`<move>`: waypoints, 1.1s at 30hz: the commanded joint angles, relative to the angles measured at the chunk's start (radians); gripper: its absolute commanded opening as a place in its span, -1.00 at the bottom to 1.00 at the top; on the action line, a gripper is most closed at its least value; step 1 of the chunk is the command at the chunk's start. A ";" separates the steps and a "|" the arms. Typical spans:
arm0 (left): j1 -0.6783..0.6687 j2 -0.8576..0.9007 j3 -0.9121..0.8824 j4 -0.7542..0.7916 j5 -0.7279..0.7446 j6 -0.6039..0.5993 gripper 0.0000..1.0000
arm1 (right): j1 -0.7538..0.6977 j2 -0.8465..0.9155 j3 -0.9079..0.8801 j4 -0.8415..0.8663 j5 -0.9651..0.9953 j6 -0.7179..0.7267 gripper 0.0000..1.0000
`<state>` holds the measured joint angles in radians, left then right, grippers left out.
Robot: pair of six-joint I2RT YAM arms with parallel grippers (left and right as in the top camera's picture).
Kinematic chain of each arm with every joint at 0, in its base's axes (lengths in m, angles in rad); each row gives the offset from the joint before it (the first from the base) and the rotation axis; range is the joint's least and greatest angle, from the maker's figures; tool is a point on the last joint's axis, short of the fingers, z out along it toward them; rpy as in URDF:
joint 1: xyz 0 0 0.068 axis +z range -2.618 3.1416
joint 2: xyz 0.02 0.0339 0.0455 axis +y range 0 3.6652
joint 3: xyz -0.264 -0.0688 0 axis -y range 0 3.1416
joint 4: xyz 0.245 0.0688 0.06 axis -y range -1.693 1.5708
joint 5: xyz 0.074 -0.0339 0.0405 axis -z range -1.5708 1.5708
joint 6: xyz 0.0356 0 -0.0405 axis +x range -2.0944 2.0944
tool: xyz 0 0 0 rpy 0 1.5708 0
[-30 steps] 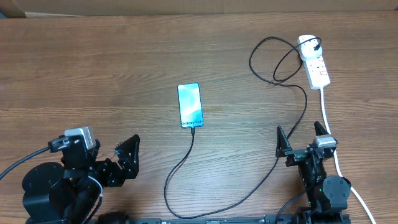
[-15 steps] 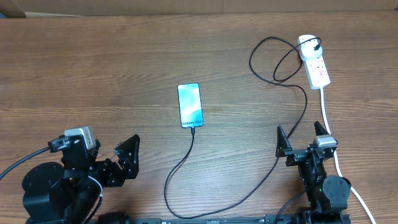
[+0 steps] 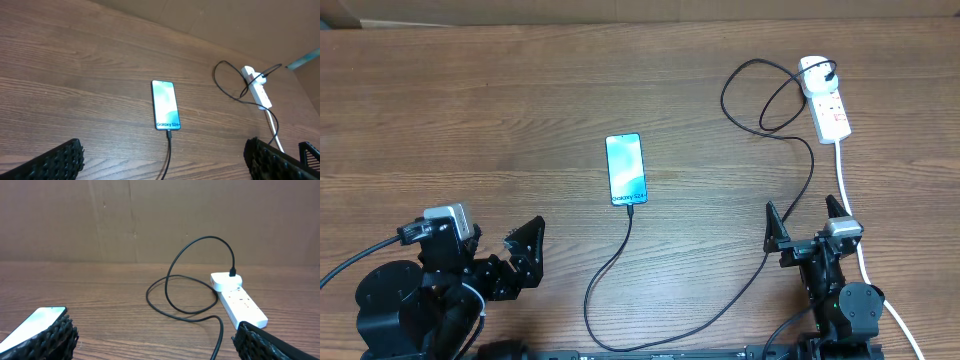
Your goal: Plug charger to phone and switch on socket
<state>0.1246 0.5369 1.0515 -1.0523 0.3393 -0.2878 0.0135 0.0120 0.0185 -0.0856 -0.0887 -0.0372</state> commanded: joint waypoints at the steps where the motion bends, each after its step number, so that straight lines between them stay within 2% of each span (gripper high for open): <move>1: 0.000 -0.002 0.000 0.000 -0.008 -0.003 0.99 | -0.003 -0.009 -0.010 0.005 0.009 0.007 1.00; 6: 0.000 -0.002 0.000 -0.089 -0.012 -0.003 0.99 | -0.003 -0.009 -0.010 0.005 0.009 0.007 1.00; 12: 0.000 -0.003 -0.001 -0.119 -0.035 -0.003 0.99 | -0.003 -0.009 -0.010 0.005 0.009 0.007 1.00; 17: 0.000 -0.011 -0.003 -0.141 -0.032 0.057 0.99 | -0.003 -0.009 -0.010 0.005 0.009 0.007 1.00; 24: -0.001 -0.056 -0.005 -0.140 0.002 0.060 0.99 | -0.003 -0.009 -0.010 0.005 0.009 0.007 1.00; 28: -0.001 -0.117 -0.043 -0.129 0.001 0.130 0.99 | -0.003 -0.009 -0.010 0.005 0.009 0.007 1.00; 33: -0.001 -0.194 -0.139 -0.045 0.031 0.203 0.99 | -0.003 -0.009 -0.010 0.005 0.009 0.007 1.00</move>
<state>0.1246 0.3866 0.9710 -1.1290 0.3309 -0.1711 0.0135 0.0120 0.0185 -0.0834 -0.0891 -0.0364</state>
